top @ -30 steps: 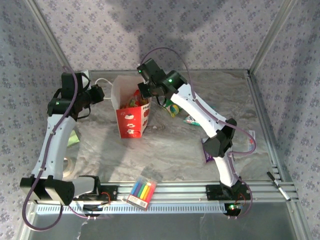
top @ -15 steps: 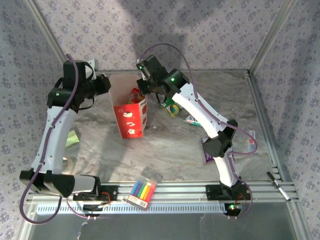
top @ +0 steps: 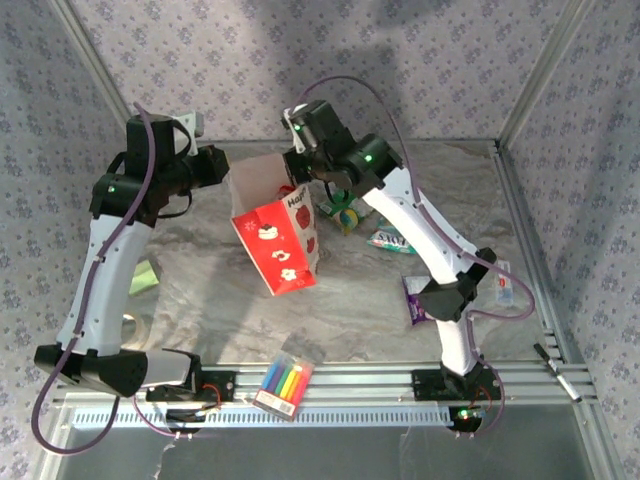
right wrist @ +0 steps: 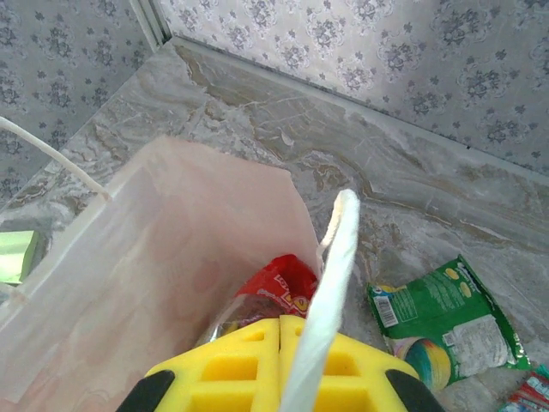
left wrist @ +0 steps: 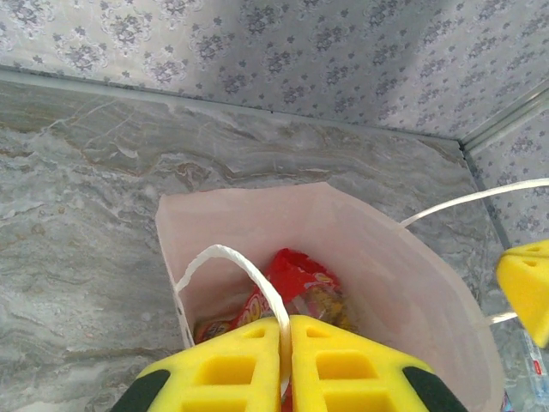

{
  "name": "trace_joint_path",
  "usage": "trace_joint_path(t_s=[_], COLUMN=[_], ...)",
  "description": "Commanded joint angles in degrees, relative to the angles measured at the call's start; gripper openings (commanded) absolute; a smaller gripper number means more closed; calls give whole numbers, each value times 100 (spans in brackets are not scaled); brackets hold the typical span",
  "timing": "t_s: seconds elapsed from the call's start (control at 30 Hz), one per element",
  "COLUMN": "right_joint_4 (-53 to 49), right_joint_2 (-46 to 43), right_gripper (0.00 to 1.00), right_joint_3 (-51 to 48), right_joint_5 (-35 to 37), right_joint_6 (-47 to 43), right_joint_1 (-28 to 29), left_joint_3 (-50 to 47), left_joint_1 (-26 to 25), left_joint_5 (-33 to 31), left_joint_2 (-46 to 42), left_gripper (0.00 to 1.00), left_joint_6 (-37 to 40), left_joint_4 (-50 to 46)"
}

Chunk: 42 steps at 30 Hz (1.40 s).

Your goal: Place the snacks into the paper bag

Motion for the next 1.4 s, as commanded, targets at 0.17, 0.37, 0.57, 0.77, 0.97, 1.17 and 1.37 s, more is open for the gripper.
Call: trace_joint_path(t_s=[0.17, 0.37, 0.57, 0.77, 0.97, 1.17, 1.37], right_joint_4=[490, 653, 866, 868, 990, 1093, 1119], right_joint_2=[-1071, -1377, -1524, -1588, -1827, -2025, -2131], right_gripper=[0, 0, 0, 1, 1, 1, 1], right_joint_3=[-1055, -1873, -2452, -2735, -3241, -3605, -3758], right_joint_5=[224, 266, 199, 160, 74, 34, 20], right_joint_6=[-124, 66, 289, 407, 606, 774, 807], right_joint_1=[-6, -12, -67, -92, -141, -200, -227], left_joint_3=[-131, -457, -807, -835, -870, -822, -692], left_joint_1=[-114, -136, -157, -158, -175, -395, -786], left_joint_5=[-31, -23, -40, 25, 298, 420, 441], left_joint_2=[-333, -433, -586, -606, -592, -492, -465], left_gripper=[10, 10, 10, 16, 33, 39, 43], left_joint_6=[-94, -164, -239, -261, -356, -314, -270], left_joint_4=[191, 258, 323, 348, 453, 402, 368])
